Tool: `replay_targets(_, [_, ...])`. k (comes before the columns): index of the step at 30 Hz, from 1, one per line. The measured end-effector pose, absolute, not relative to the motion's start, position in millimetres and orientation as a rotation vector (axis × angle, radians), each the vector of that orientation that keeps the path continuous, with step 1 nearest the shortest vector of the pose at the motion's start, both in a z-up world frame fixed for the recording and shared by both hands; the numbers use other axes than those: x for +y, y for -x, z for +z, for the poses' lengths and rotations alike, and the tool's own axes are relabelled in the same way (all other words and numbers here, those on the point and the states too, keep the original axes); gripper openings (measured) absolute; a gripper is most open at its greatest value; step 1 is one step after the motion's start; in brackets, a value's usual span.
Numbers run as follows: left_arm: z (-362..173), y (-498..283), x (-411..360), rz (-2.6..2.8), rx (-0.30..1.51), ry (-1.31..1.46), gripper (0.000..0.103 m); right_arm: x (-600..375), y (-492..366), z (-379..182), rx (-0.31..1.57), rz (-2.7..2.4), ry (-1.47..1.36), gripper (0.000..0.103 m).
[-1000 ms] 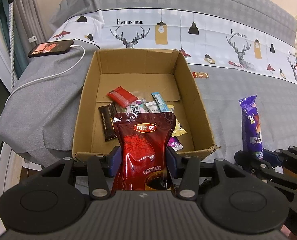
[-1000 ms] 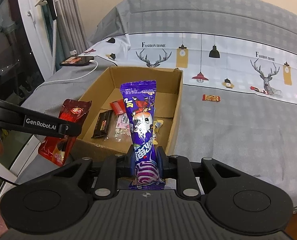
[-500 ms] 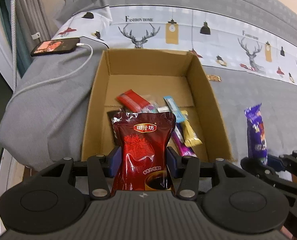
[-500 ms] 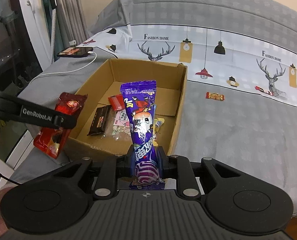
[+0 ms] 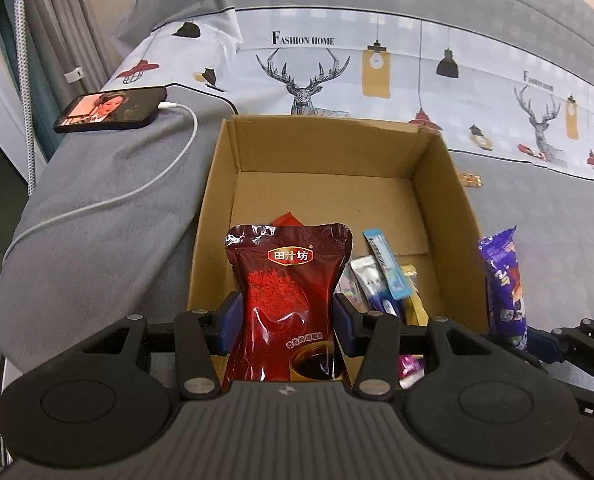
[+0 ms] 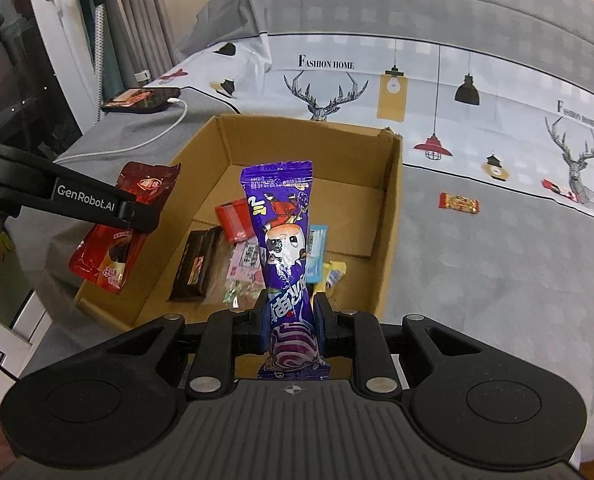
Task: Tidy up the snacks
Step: 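Carry the coffee pouch with the left tool while the right tool carries the purple candy bar toward the box, then open the left tool in the box while the right tool releases the purple candy bar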
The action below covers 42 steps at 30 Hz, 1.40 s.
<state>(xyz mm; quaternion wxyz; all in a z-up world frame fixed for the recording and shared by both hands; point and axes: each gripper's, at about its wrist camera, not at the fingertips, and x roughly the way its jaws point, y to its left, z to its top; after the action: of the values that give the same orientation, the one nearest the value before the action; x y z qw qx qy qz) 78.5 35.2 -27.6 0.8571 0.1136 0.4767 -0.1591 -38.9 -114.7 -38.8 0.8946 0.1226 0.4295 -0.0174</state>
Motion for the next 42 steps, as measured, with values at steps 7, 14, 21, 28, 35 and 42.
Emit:
replay_targets(7, [-46.7,-112.3,24.3,-0.319,1.021,-0.267,0.053,-121.5,-0.6,-62.9,0.942,-0.048,-0.304,0.023])
replay_targets(14, [-69.5,-140.7,14.8,-0.316,1.062,-0.281,0.053,-126.8,-28.3,-82.0,0.976,-0.052,-0.309,0.023])
replay_targets(21, [-86.9,-161.2,5.8,-0.316,1.092,-0.292,0.053,-131.8,-47.4,-97.7,1.006,-0.062,-0.309,0.023])
replay_targets(28, [-98.8,-173.2,1.8,-0.302,1.105,-0.307,0.054,-135.6,-59.3,-110.7,1.027,-0.070,-0.303,0.023])
replay_targets(35, [-103.3,-181.5,5.0,-0.289,1.104,-0.299,0.102,-135.7,-70.9,-119.7,1.041,-0.089,-0.296,0.044])
replay_targets(42, [-88.9,-161.5,17.4,-0.251,1.124,-0.270,0.103,-133.6,-57.6,-100.6,1.012,-0.091,-0.286,0.087])
